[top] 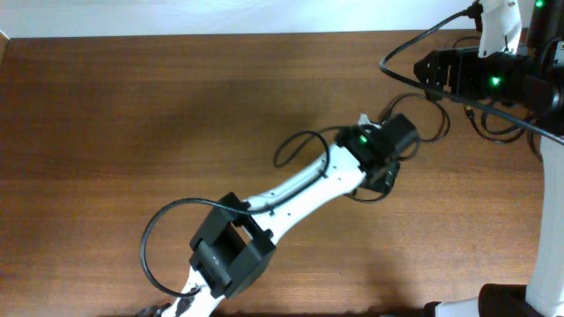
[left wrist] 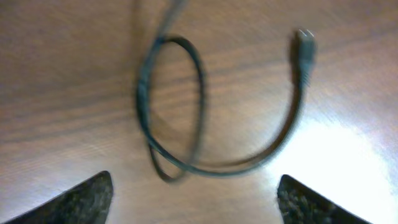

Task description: Untangle cables

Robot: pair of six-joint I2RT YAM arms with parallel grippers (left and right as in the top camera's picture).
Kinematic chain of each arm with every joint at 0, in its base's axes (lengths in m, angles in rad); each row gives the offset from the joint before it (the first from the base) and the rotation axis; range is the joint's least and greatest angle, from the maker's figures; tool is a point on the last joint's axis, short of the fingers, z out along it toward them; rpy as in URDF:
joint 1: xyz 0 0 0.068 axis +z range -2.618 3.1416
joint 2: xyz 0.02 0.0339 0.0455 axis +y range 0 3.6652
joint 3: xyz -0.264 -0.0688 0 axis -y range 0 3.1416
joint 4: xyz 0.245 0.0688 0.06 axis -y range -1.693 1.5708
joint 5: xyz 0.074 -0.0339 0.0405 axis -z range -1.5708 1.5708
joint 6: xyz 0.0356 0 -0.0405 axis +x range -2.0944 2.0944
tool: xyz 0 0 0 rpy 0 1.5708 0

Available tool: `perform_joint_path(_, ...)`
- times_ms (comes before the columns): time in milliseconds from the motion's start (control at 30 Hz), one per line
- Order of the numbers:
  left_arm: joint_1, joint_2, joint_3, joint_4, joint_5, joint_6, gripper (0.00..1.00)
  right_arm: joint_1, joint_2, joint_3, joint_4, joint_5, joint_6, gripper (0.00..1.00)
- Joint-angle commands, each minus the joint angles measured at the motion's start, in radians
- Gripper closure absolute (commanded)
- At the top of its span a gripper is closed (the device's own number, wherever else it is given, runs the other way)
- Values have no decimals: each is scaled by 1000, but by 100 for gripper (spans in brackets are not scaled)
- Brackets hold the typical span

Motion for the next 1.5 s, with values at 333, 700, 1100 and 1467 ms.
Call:
perform_joint_path(333,-39,53,10,47,-143,-3,14,-2,-23,14,-29,27,-21,1)
perform_joint_path(700,-26,119,11,64,-162,66,100,-2,-23,14,-32,27,-25,1)
perform_joint_path(1100,106,-341,332,-130,-190,198,100,-2,-22,14,-3,-1,-19,1)
perform_joint_path(1467,143,-443,332,-92,-190,227,100,-2,58,13,106,-948,-183,1)
